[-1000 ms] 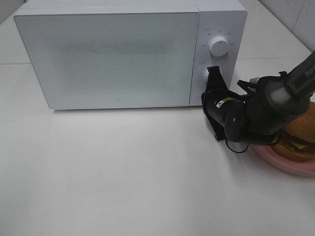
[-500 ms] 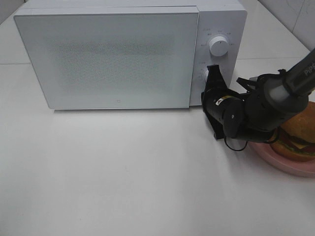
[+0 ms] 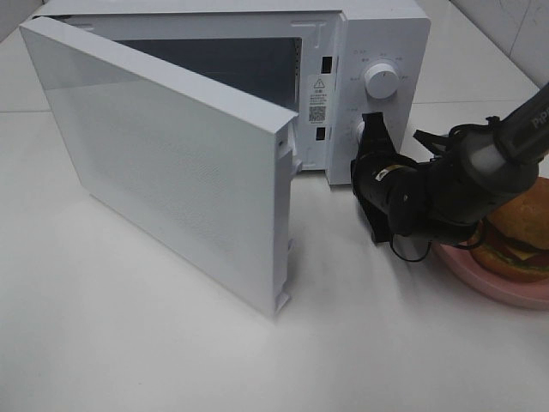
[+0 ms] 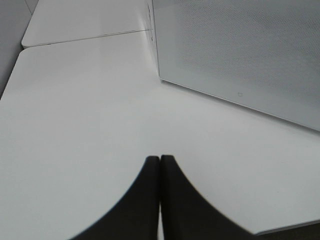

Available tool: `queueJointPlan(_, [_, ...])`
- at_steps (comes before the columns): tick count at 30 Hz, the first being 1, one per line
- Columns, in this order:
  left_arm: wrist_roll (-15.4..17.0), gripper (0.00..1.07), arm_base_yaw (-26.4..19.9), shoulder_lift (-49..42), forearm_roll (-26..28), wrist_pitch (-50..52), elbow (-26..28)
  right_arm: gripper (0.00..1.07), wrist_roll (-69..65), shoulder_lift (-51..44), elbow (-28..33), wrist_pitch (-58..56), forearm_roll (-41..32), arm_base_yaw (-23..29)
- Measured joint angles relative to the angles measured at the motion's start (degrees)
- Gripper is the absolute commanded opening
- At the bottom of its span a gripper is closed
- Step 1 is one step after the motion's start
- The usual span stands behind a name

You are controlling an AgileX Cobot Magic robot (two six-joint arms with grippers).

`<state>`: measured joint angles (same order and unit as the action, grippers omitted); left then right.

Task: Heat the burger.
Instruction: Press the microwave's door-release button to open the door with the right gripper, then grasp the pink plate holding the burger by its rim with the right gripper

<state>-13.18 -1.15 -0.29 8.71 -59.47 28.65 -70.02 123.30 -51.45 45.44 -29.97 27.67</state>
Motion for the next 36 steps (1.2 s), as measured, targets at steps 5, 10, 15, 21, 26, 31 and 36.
queueJointPlan(5, [0.0,0.0,0.0,0.0,0.0,0.0,0.0,0.0,-0.06,-3.27,3.44,0.52,3.32,-0.52])
queueJointPlan(10, [0.0,0.0,0.0,0.0,0.0,0.0,0.0,0.0,-0.23,-6.93,7.51,3.61,7.16,-0.4])
queueJointPlan(15, [0.0,0.0,0.0,0.0,0.0,0.0,0.0,0.02,-1.43,-9.05,11.29,5.33,11.86,-0.46])
queueJointPlan(21, [0.0,0.0,0.0,0.0,0.0,0.0,0.0,0.03,-1.43,-9.51,13.81,5.5,17.76,-0.46])
queueJointPlan(26, [0.0,0.0,0.0,0.0,0.0,0.0,0.0,0.04,-1.43,-9.51,14.95,9.17,23.38,-0.46])
queueJointPlan(31, [0.0,0.0,0.0,0.0,0.0,0.0,0.0,0.05,1.38,-9.51,15.18,15.07,29.51,-0.46])
queueJointPlan(36, [0.0,0.0,0.0,0.0,0.0,0.0,0.0,0.06,10.08,-9.51,15.18,18.28,36.38,-0.46])
